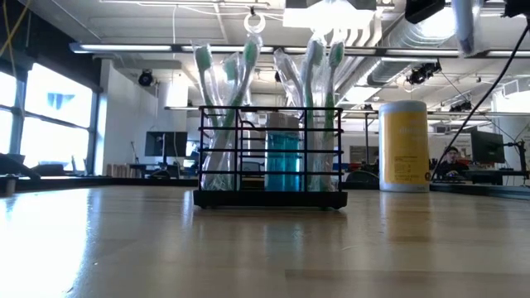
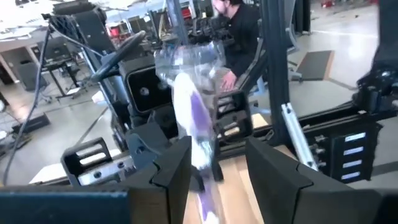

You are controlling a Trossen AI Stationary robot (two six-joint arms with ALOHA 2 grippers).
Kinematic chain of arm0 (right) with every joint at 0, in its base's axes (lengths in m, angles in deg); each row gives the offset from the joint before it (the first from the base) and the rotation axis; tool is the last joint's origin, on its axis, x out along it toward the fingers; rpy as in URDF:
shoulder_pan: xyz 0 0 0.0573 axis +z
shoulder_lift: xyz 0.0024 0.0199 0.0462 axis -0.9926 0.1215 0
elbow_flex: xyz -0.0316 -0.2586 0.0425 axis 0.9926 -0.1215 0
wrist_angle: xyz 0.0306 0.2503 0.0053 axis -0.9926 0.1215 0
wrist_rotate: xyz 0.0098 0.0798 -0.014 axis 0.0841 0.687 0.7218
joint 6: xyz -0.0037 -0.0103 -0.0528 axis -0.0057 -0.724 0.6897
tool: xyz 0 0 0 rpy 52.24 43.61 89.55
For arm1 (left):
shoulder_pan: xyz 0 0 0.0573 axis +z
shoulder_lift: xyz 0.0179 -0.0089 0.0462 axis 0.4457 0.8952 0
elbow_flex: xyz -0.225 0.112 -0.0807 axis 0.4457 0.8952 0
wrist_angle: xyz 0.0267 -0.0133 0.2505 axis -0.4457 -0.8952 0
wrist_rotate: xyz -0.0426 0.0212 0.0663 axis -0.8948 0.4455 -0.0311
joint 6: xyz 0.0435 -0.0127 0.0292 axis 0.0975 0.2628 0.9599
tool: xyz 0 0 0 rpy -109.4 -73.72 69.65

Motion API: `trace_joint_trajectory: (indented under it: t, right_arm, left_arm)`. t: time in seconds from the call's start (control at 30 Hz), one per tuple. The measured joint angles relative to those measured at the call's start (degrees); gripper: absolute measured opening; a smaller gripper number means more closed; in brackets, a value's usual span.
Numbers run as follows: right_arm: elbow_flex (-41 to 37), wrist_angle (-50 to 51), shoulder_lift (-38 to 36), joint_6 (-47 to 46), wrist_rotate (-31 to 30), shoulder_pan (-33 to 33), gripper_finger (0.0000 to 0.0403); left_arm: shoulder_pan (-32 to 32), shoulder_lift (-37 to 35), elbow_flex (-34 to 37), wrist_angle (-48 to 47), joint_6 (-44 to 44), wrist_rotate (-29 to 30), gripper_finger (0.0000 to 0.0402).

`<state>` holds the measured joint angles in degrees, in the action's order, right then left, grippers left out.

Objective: Pick & Place toothbrushing station
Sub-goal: Put the violet toothbrush into the black wire organizer

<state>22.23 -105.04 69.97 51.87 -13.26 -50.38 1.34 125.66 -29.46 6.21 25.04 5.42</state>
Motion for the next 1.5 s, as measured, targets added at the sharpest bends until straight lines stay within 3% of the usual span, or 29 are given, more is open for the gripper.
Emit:
trace_joint_trajectory:
  t: [0.5,0.67,0.83,1.0,1.3,1.5]
  right_arm:
    - [2.7,3.5,1.7,0.2,-2.0,-0.4,0.0028]
    - [2.7,4.4,1.7,0.2,-2.0,-0.7,0.0028]
    - [2.7,4.6,1.7,0.2,-2.1,-1.2,0.0031]
    - [2.7,5.6,1.7,0.2,-2.1,-1.3,0.003]
    - [2.7,7.9,1.7,-0.6,-1.9,-0.8,0.0064]
    - [2.7,8.0,1.7,-1.3,-4.4,0.3,0.0117]
  left_arm:
    - [3.4,0.2,0.1,-0.9,-9.7,-2.9,0.0145]
    - [3.4,0.2,0.1,-1.1,-9.3,-3.0,0.0141]
    - [3.4,0.2,0.1,-1.2,-9.3,-3.1,0.0098]
    - [3.3,0.2,0.1,-1.8,-9.2,-3.1,0.0016]
    - [2.9,0.2,0.2,-1.3,-9.5,-4.6,0.0005]
    - [2.1,0.2,0.2,-1.4,-9.7,-4.3,0.0003]
